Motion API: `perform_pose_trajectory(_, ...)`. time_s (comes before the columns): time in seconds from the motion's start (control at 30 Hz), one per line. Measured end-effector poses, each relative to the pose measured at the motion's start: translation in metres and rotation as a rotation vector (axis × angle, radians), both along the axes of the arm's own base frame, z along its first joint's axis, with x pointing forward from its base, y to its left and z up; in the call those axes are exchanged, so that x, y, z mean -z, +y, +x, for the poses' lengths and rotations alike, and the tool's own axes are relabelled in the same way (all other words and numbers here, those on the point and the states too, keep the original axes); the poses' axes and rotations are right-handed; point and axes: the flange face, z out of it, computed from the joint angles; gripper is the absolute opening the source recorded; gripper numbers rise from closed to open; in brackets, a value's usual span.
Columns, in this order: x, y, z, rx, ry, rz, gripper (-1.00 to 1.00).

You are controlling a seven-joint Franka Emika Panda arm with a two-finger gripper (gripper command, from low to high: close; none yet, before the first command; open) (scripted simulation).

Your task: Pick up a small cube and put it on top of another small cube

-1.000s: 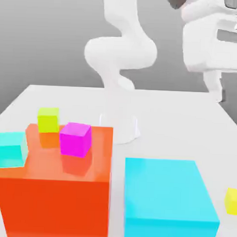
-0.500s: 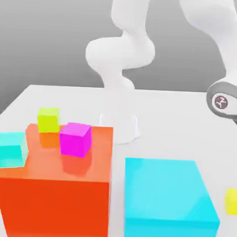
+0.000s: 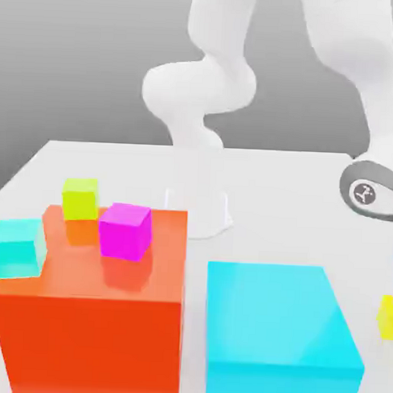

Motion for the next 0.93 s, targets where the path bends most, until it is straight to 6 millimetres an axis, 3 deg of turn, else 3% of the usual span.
perform_pose_trajectory(0.13,-0.058,-0.066,0.044,-0.027,-0.032,-0.042,-1.00)
perform_pose_trajectory(0.27,-0.116,-0.164,0.079,0.000,-0.041,-0.072,-1.00)
perform_pose_trajectory(0.43,-0.180,-0.251,0.077,-0.055,-0.030,-0.076,-1.00)
perform_pose_trajectory(0.57,-0.221,-0.334,0.059,-0.073,-0.008,-0.048,-1.00)
perform_pose_trajectory(0.67,-0.243,-0.395,0.034,-0.090,0.010,-0.007,-1.00)
perform_pose_trajectory(0.73,-0.231,-0.411,0.027,-0.097,0.015,0.008,-1.00)
perform_pose_trajectory(0.8,-0.205,-0.415,0.025,-0.099,0.015,0.012,-1.00)
perform_pose_trajectory(0.83,-0.192,-0.416,0.024,-0.099,0.016,0.012,1.00)
perform_pose_trajectory(0.93,-0.192,-0.416,0.024,-0.099,0.016,0.012,1.00)
